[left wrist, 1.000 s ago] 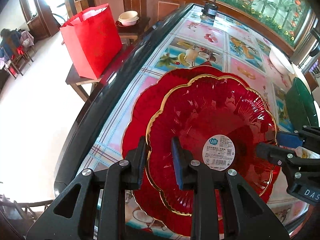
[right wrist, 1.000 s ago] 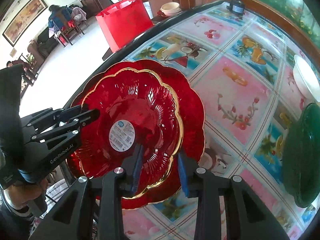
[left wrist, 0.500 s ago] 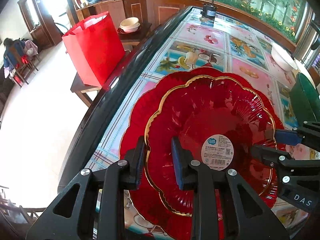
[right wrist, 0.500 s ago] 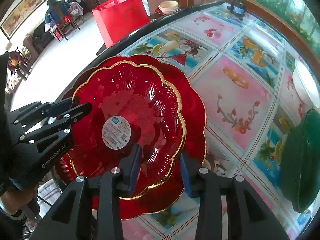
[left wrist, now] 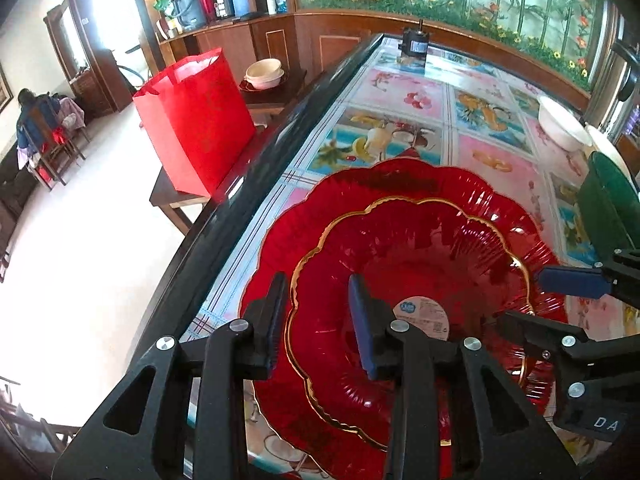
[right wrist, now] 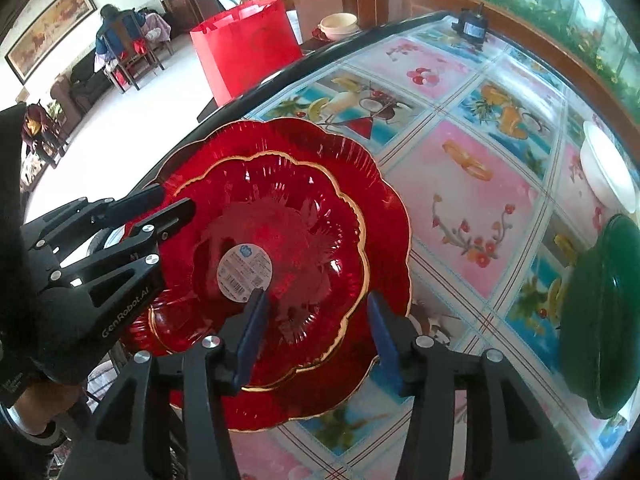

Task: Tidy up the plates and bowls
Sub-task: 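Open both grippers to release the stacked red plates, then move both grippers toward the stacked dark green bowls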

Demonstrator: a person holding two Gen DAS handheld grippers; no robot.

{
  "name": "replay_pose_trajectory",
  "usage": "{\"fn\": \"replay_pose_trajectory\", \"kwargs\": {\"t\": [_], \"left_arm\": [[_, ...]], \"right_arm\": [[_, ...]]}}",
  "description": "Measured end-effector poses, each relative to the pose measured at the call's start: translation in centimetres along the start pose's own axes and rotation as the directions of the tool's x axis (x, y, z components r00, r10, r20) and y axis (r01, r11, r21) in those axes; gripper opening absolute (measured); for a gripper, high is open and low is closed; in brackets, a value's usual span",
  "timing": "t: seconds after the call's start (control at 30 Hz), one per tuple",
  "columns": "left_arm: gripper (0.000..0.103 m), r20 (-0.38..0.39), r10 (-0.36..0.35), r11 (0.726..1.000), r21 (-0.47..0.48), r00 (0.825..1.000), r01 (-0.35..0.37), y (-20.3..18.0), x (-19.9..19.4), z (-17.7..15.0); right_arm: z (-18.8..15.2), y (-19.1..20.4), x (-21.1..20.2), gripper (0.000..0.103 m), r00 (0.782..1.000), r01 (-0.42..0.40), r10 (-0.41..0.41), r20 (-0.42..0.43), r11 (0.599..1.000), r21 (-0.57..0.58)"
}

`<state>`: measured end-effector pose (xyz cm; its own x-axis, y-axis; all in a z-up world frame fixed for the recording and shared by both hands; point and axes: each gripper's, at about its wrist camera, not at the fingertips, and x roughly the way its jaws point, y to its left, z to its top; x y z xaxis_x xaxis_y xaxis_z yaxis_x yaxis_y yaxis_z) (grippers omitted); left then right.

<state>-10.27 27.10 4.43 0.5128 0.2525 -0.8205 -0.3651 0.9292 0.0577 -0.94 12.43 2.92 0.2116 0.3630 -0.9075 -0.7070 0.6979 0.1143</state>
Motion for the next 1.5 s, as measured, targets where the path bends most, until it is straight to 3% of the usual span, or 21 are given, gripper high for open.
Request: {"fn": "replay_pose_trajectory", "kwargs": {"t": [0.17, 0.23, 0.27, 0.37, 0.63, 0.8, 1.5], "left_arm": [[0.036, 0.042, -0.02, 0.999, -0.028, 0.999, 0.021, 0.0, -1.0, -0.1], [0.054, 0.072, -0.041, 0.998, -0.035, 0.997, 0.043, -0.4, -1.6, -0.2], [0.057, 0.086, -0.05, 0.998, -0.038, 0.995, 0.053, -0.7, -1.9, -0.2], [0.057, 0.135, -0.082, 0.995, -0.04, 0.987, 0.088, -1.7, -3.1, -0.3], [0.057, 0.174, -0.181, 0.982, -0.012, 0.968, 0.186, -5.6, -4.8, -0.5], [0.057, 0.17, -0.22, 0.975, 0.015, 0.961, 0.22, -8.8, -5.3, -0.7], [0.057, 0.102, -0.352, 0.923, 0.202, 0.93, 0.328, -21.0, -6.0, 0.8]], "right_arm": [[-1.1, -0.5, -1.9, 0.057, 0.996, -0.041, 0.038, 0.08, 0.999, 0.026], [-1.7, -0.8, -2.9, 0.067, 0.991, -0.055, 0.049, 0.127, 0.998, 0.043], [-2.1, -1.0, -3.5, 0.073, 0.987, -0.054, 0.046, 0.151, 0.997, 0.051], [-3.3, -1.4, -5.1, 0.079, 0.975, -0.013, -0.003, 0.223, 0.998, 0.067], [-6.8, -3.9, -9.0, 0.082, 0.93, 0.106, -0.152, 0.334, 0.983, 0.151], [-9.3, -5.9, -10.2, 0.083, 0.912, 0.169, -0.23, 0.341, 0.965, 0.2], [-16.9, -14.8, -13.8, 0.083, 0.892, 0.218, -0.358, 0.276, 0.875, 0.432]]}}
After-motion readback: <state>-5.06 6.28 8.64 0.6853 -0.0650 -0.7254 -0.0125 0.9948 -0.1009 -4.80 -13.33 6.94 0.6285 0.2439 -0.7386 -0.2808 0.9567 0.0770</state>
